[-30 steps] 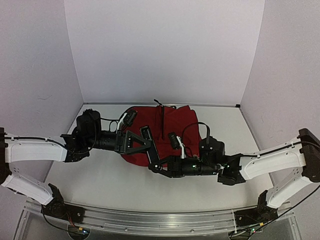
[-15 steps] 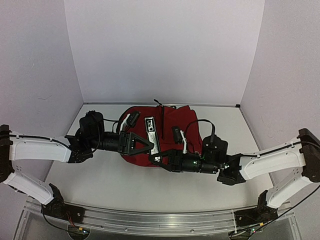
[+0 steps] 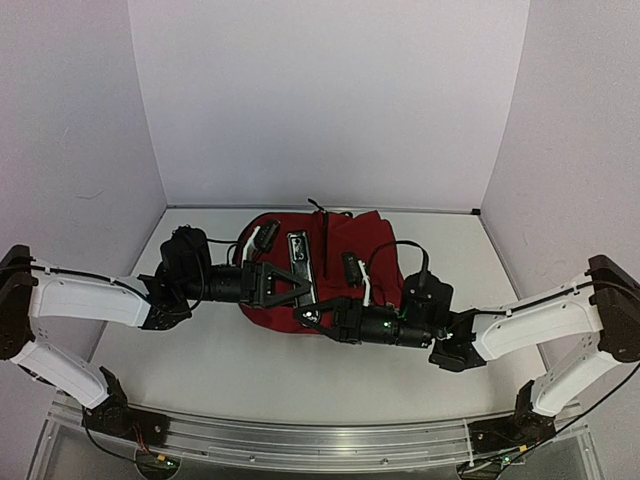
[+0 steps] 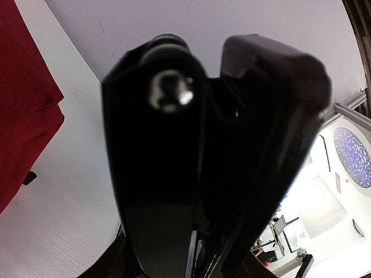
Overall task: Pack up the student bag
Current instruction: Pick up the stationery from the center of the board.
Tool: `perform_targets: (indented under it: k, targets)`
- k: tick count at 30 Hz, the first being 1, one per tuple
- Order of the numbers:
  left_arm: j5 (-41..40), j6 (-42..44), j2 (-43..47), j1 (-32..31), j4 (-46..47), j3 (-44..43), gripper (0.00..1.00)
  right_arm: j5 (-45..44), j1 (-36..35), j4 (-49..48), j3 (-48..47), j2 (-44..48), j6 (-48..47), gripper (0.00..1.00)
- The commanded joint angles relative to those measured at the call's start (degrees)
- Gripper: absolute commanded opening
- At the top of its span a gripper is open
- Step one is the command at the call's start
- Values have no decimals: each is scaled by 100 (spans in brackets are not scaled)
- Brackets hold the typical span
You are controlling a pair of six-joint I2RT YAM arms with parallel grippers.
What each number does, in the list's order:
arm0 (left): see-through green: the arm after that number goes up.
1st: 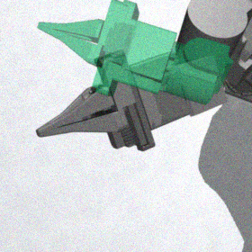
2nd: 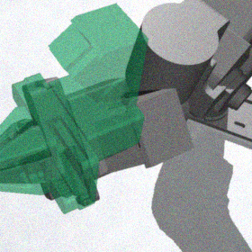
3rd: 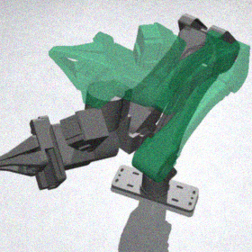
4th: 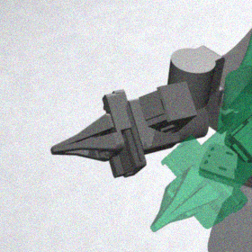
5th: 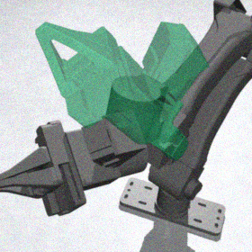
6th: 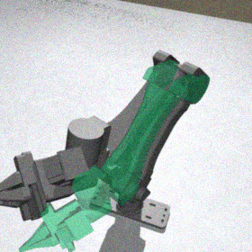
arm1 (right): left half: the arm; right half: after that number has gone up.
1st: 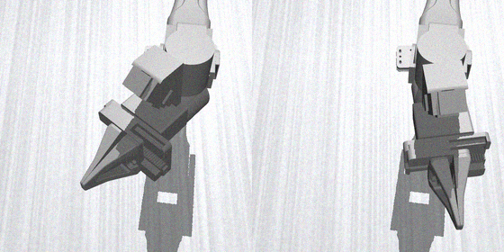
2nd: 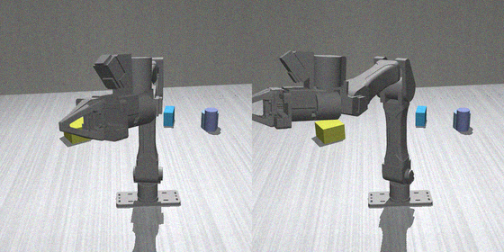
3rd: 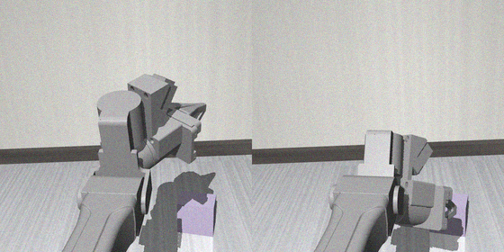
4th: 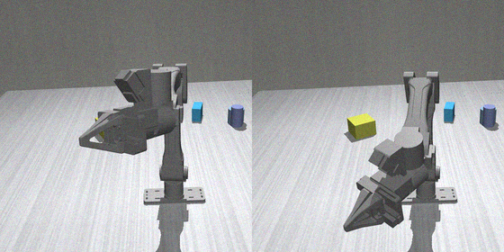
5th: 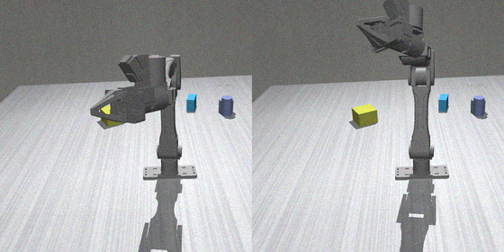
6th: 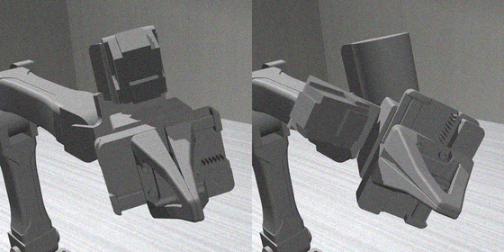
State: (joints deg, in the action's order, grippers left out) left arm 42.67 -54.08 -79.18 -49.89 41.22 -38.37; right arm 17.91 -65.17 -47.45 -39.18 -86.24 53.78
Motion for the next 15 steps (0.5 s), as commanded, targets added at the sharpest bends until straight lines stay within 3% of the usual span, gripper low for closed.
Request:
perform_targets:
  k: [1,4,9,15]
  targets:
    - [-212,42,85,-30,528,5,40,90,9,-745,-69,16,5,0]
    - [-279,6,61,-30,584,6,28,84,11,-749,-71,-40,18,1]
    - [-538,9,141,-21,239,1,14,-240,6,-310,-62,137,-188,37]
    - [-1364,427,609,148,-1765,-304,5,-1397,12,1782,-455,767,-945,71]
